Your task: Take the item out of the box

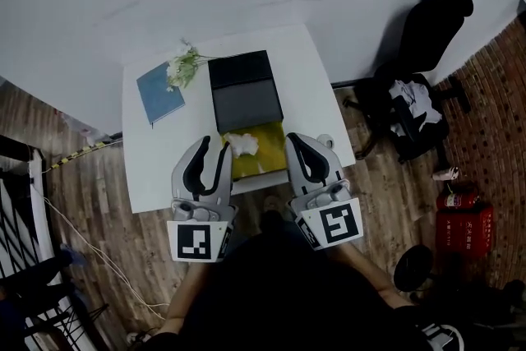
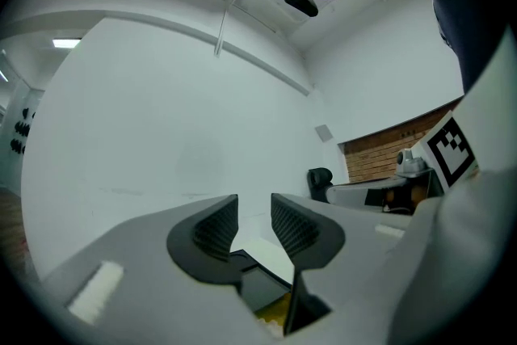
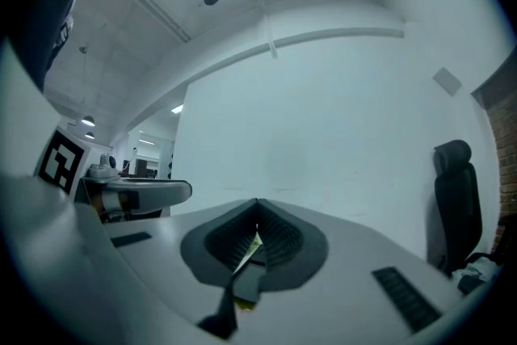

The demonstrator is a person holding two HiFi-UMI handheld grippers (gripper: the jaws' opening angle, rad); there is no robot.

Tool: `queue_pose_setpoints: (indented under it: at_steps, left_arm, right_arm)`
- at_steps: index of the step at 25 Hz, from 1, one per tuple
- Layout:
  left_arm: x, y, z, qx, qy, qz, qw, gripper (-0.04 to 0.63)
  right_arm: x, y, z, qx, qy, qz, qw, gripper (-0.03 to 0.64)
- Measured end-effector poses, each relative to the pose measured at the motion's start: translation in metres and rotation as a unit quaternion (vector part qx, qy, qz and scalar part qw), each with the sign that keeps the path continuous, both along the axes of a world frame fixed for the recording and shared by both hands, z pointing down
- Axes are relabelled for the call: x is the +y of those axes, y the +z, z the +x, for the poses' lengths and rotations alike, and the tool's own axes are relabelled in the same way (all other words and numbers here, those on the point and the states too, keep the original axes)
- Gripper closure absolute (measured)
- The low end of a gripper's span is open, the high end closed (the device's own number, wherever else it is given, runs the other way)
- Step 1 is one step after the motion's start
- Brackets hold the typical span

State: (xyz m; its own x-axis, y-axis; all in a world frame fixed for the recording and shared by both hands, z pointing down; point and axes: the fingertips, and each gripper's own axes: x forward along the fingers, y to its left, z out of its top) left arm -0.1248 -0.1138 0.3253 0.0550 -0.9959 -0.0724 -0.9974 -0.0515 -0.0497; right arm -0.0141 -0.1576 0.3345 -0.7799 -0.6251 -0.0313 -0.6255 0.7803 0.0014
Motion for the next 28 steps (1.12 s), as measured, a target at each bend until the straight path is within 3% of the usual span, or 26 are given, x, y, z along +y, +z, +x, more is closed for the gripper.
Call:
queue_pose_setpoints:
  at_steps: [13, 16, 21, 28]
  left_arm:
    - [-0.056, 0.016, -0.008, -0.010, -0.033, -0.018, 0.9993, 0.460]
    - [-0.064, 0.024, -0.008, -0.001, -0.024, -0.046, 0.9987, 0.460]
    - [-0.078, 0.028, -0.013, -0.020, -0.008, -0.055, 0.9983, 0.462]
    - [-0.091, 0.056, -0.017, -0.016, 0.024, -0.091, 0.9954, 0.462]
  right_arm:
    - [-0.068, 0.014, -0.017, -0.006, -0.046, -0.018, 0.999, 0.604]
    - [-0.075, 0.017, -0.020, -0.008, -0.045, -0.022, 0.999, 0.604]
    - [-0.082, 0.032, -0.021, 0.013, -0.032, -0.033, 0.999, 0.604]
    - [-0.089, 0.052, -0.017, 0.031, -0.003, -0.050, 0.998, 0.604]
